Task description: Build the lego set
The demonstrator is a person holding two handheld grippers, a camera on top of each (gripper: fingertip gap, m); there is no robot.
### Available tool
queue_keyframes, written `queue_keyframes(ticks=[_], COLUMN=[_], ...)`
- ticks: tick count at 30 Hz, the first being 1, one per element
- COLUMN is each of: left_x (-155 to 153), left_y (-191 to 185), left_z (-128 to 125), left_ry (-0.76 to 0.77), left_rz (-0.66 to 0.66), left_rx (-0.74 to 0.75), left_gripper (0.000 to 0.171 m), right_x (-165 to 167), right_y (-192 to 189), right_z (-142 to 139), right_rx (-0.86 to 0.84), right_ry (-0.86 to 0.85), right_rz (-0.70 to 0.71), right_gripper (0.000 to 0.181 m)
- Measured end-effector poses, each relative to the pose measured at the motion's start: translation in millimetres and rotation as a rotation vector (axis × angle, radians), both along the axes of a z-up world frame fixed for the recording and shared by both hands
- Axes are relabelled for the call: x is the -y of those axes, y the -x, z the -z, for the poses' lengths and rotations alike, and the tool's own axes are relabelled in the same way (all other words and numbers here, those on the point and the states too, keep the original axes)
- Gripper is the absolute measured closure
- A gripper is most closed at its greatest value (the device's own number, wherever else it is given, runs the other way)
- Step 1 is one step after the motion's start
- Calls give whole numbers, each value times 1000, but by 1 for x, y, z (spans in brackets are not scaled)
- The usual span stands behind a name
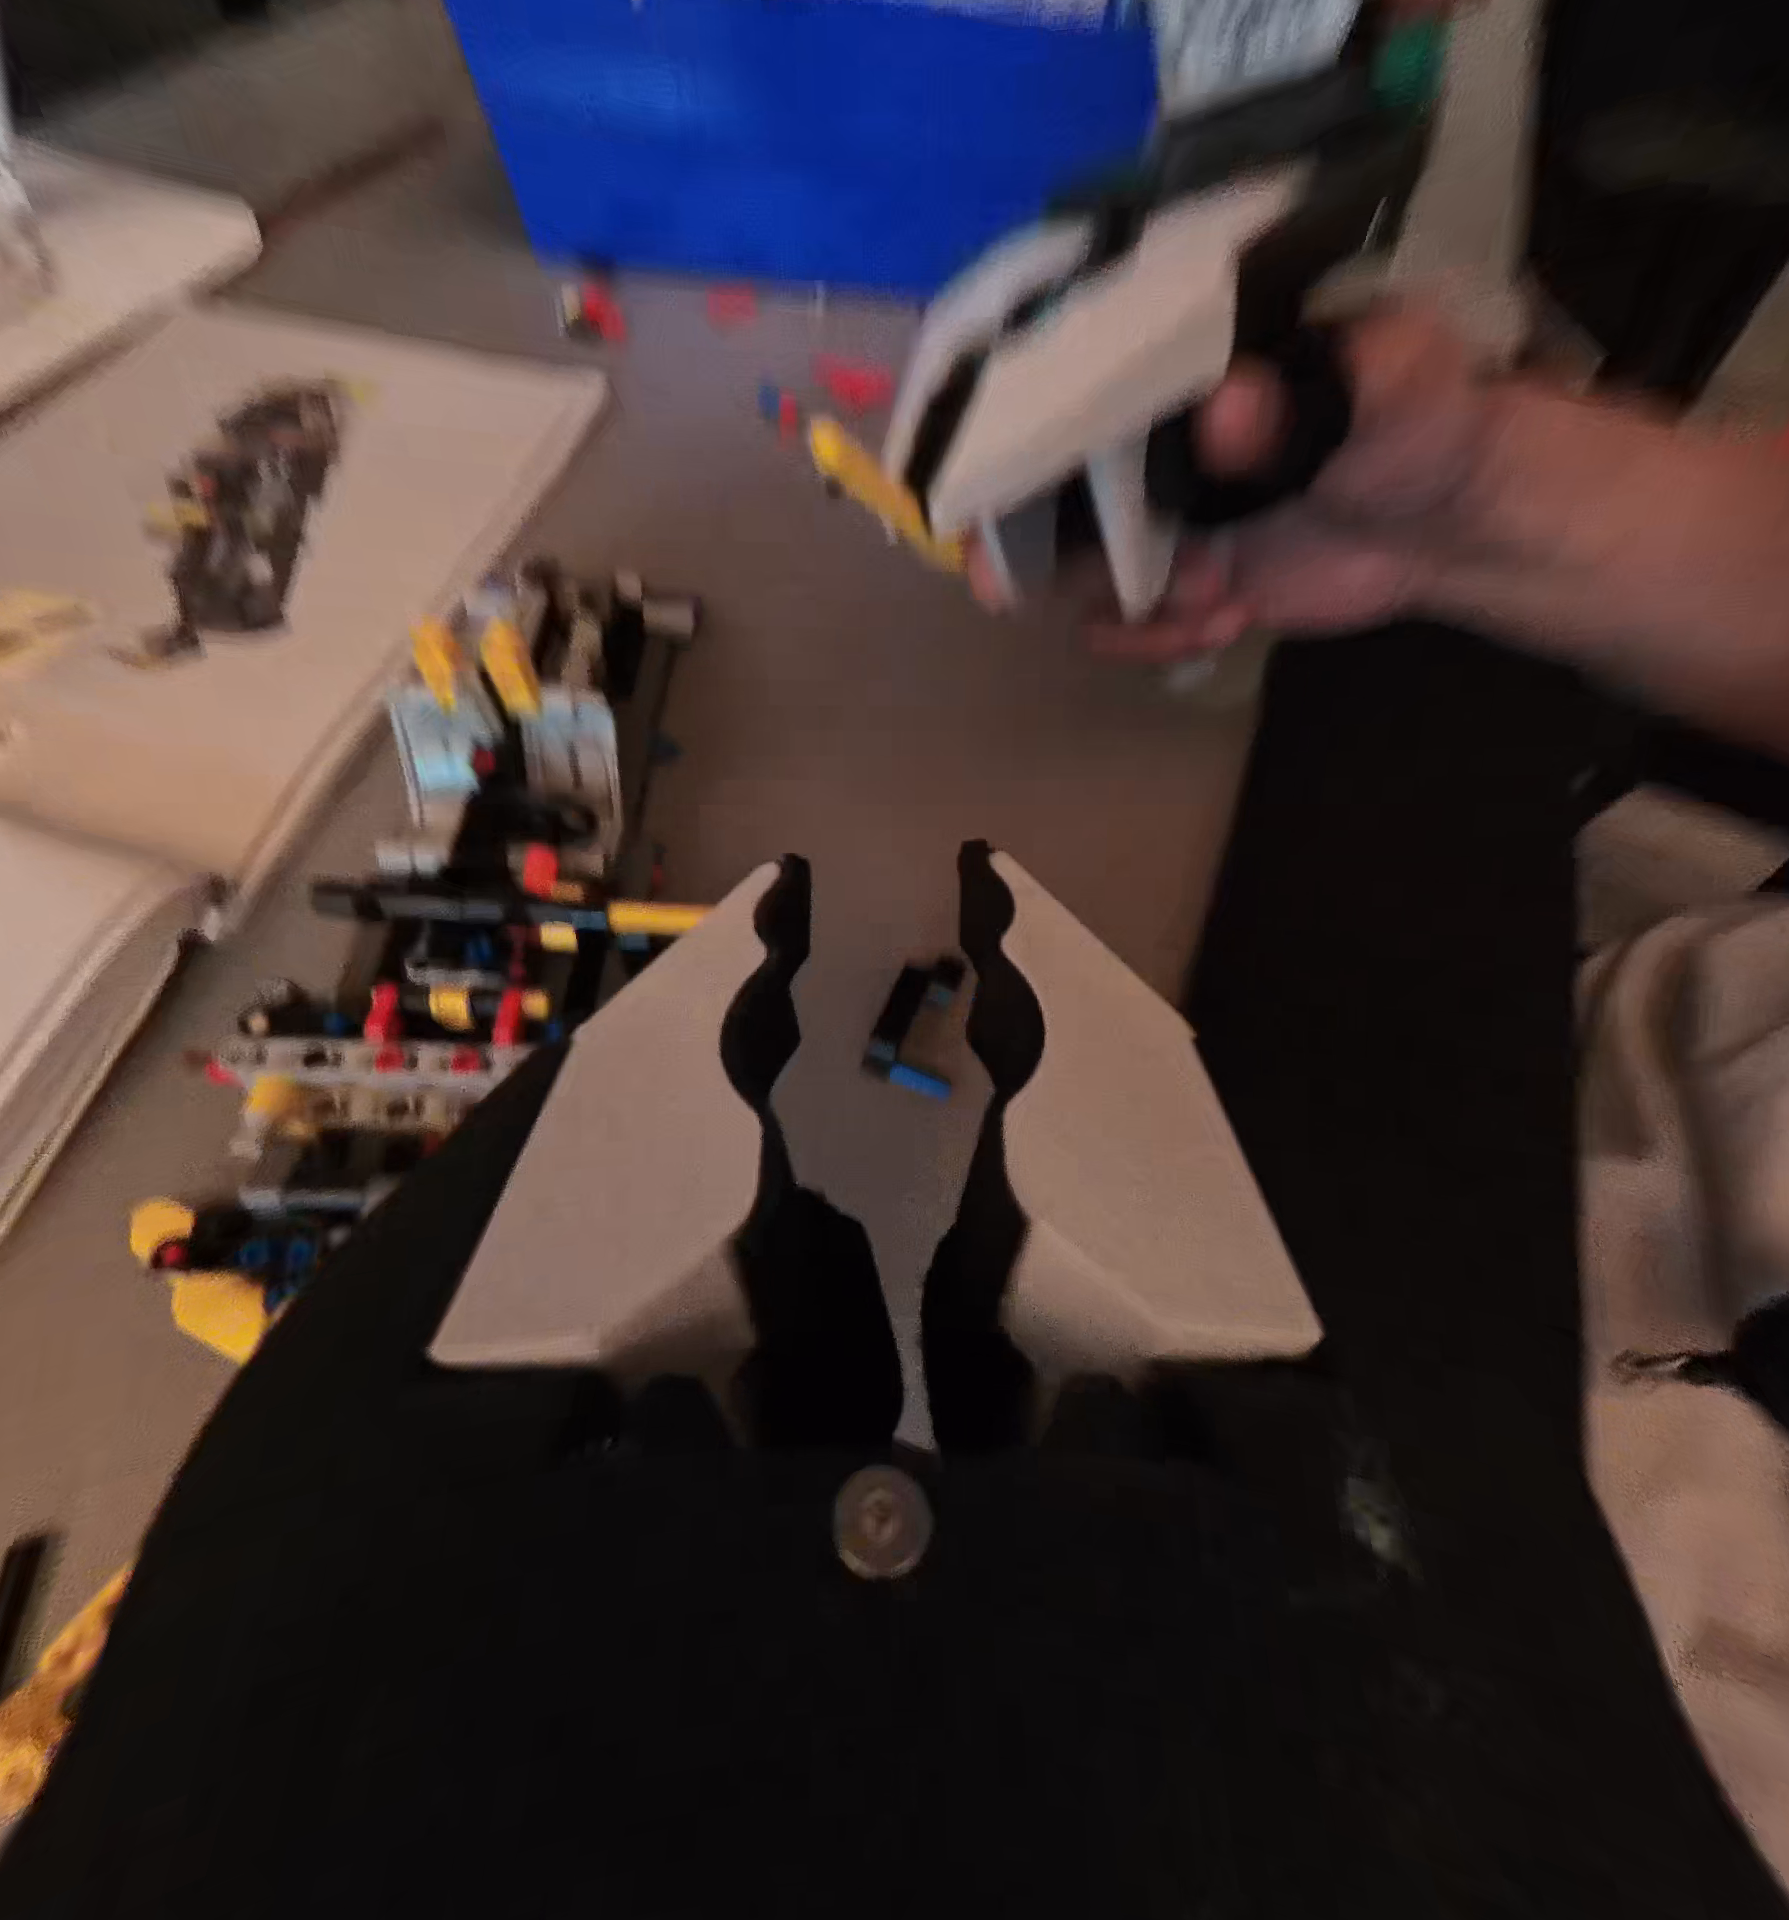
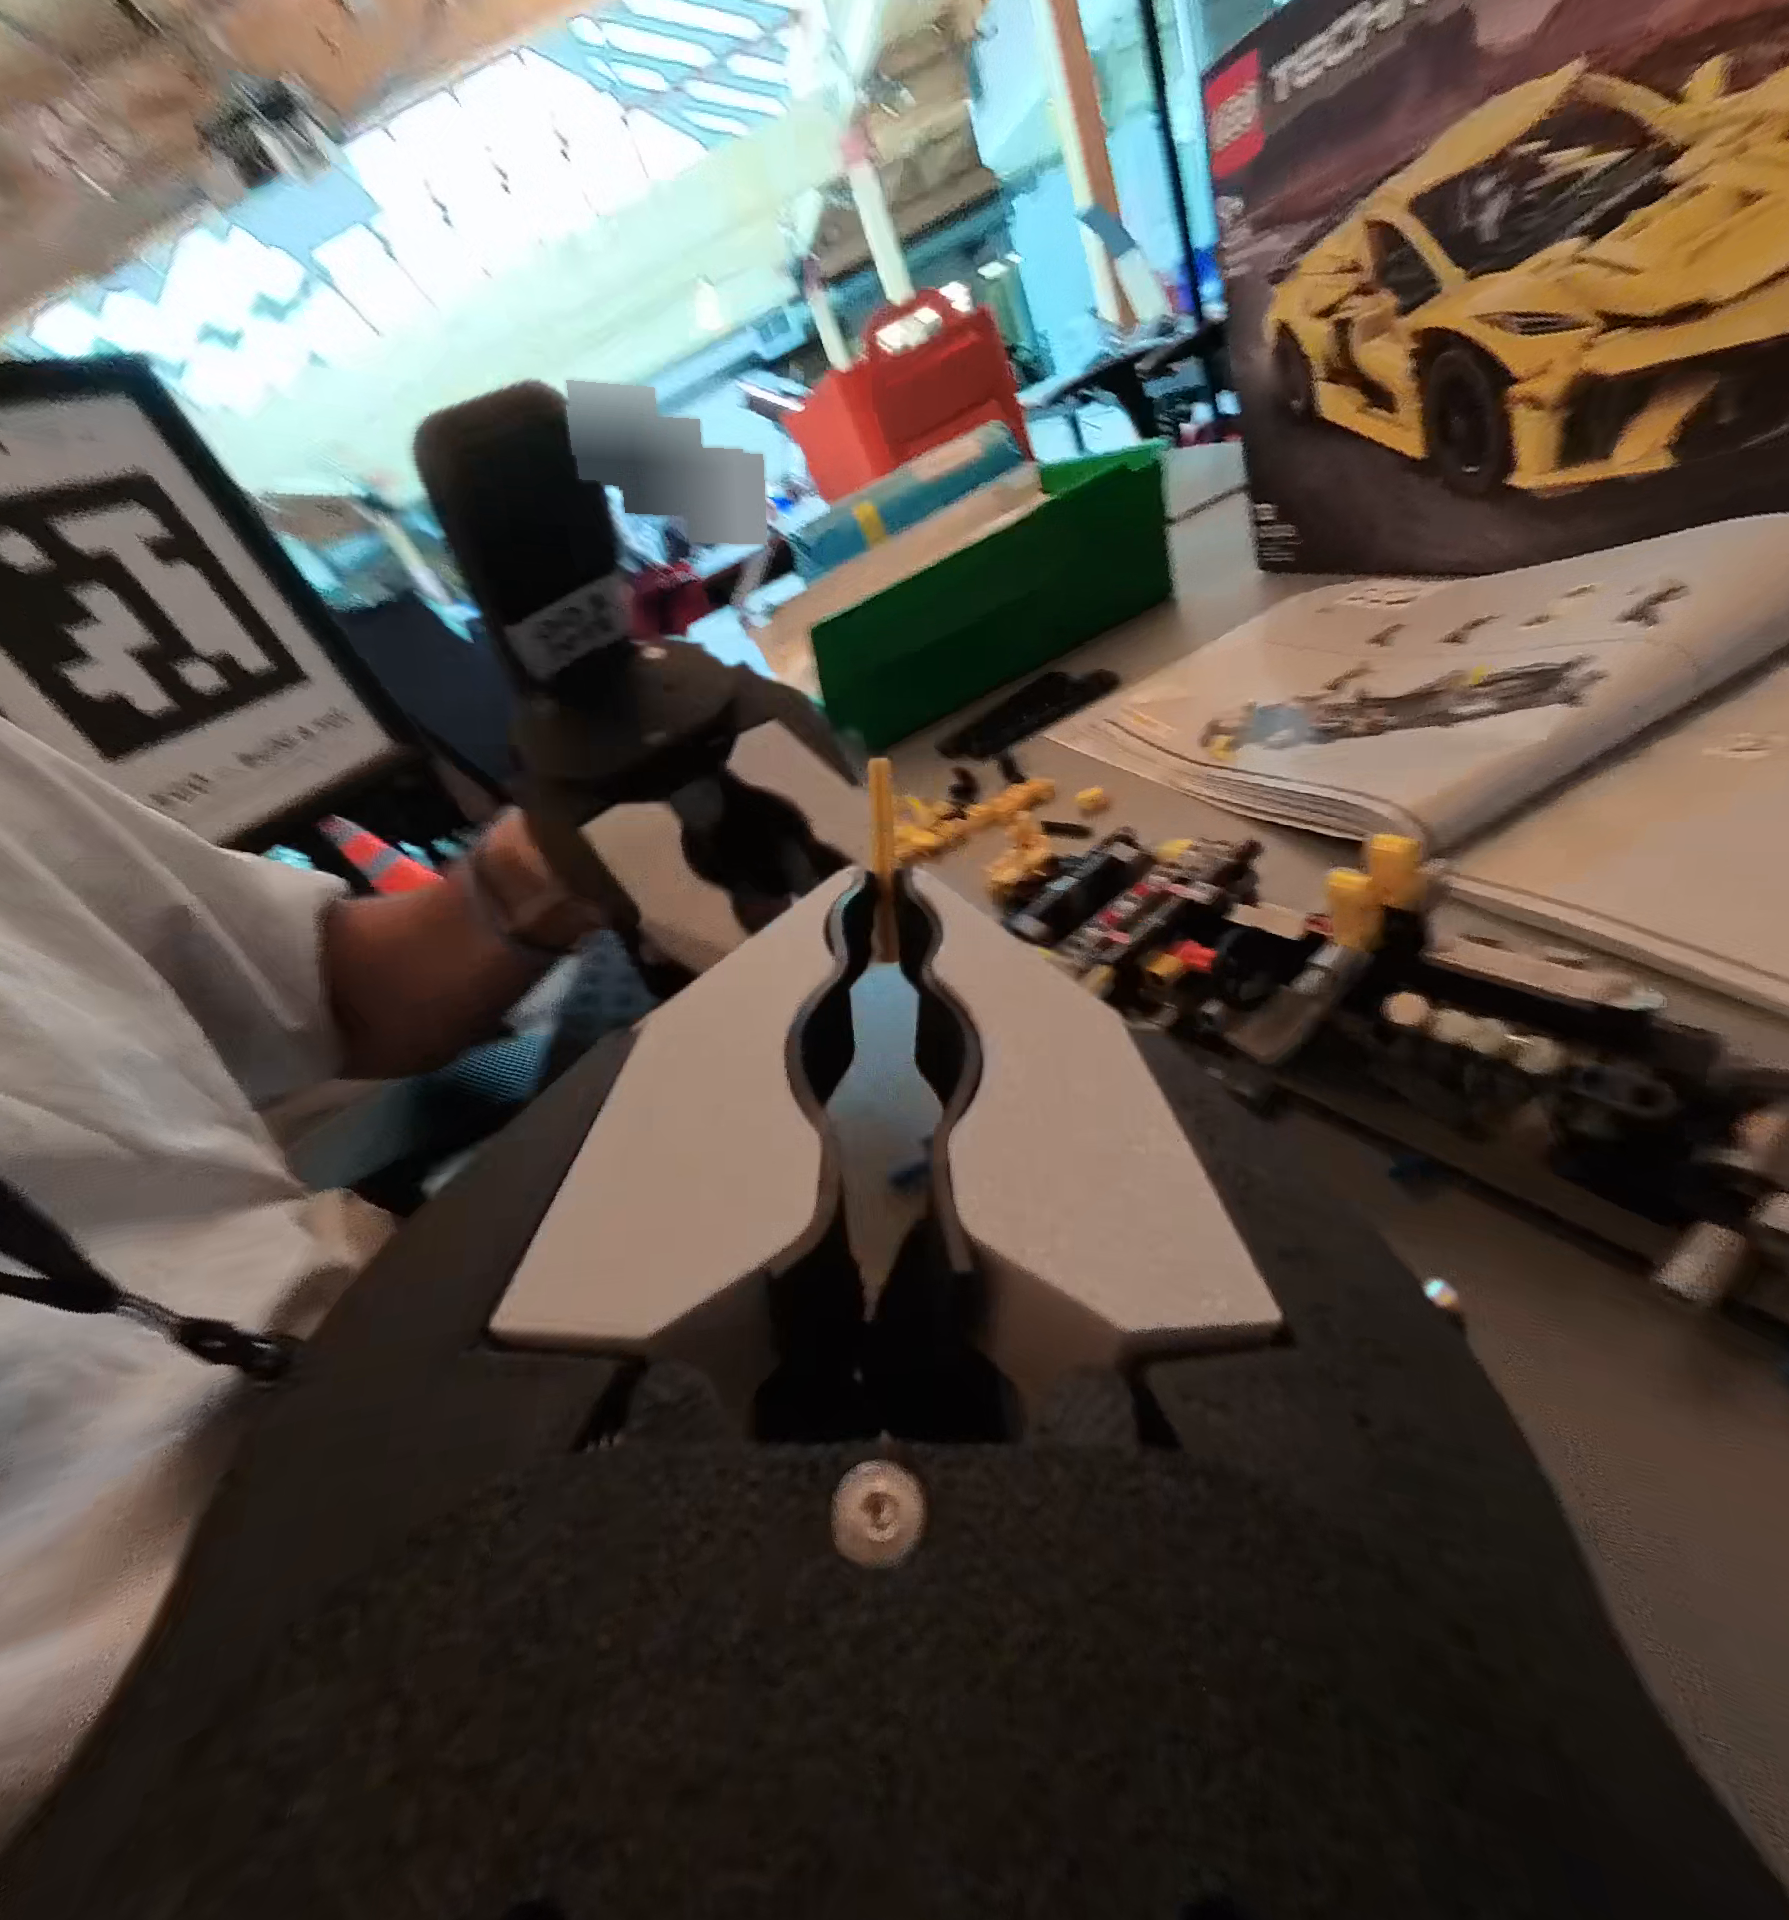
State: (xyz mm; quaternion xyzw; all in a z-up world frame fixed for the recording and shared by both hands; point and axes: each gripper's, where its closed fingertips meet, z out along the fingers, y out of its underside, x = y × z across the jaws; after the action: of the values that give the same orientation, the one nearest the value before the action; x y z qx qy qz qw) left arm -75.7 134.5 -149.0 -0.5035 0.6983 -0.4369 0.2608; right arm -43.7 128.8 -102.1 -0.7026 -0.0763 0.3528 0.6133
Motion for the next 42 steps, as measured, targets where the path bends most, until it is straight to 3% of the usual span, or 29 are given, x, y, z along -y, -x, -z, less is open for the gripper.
queue_keyframes(ticks=[3, 6, 12, 19, 22, 25, 30, 34, 42], left_x=[6, 13, 22, 21, 18, 9, 17, 22, 29], left_y=[-3, 2, 10, 14, 12, 8, 11, 11, 11], left_z=[-46, -70, -66, -64, -78, -103, -111, -103, -96], left_ry=[185, 344, 285, 244, 283, 304, 204, 72, -200], left_rz=[69, 181, 292, 304, 275, 192, 205, 233, 302], left_rx=[181, 249, 222, 227, 323, 520, 623, 617, 610], left_gripper=[147, 151, 167, 170, 170, 170, 171, 170, 170], right_x=[5, 11, 14, 13, 9, 4, 10, 14, 17], right_y=[19, 37, 48, 48, 42, 34, 42, 46, 49], right_z=[-15, -23, -14, -13, -24, -40, -55, -56, -52], right_rx=[-168, -283, -213, -200, -229, -414, -838, -843, -872], right_ry=[-11, 12, 41, 34, -38, -99, -87, -66, -11], right_rz=[-127, -261, -296, -293, -225, -161, -347, -413, -474], right_gripper=[178, 178, 178, 178, 172, 159, 167, 176, 178])
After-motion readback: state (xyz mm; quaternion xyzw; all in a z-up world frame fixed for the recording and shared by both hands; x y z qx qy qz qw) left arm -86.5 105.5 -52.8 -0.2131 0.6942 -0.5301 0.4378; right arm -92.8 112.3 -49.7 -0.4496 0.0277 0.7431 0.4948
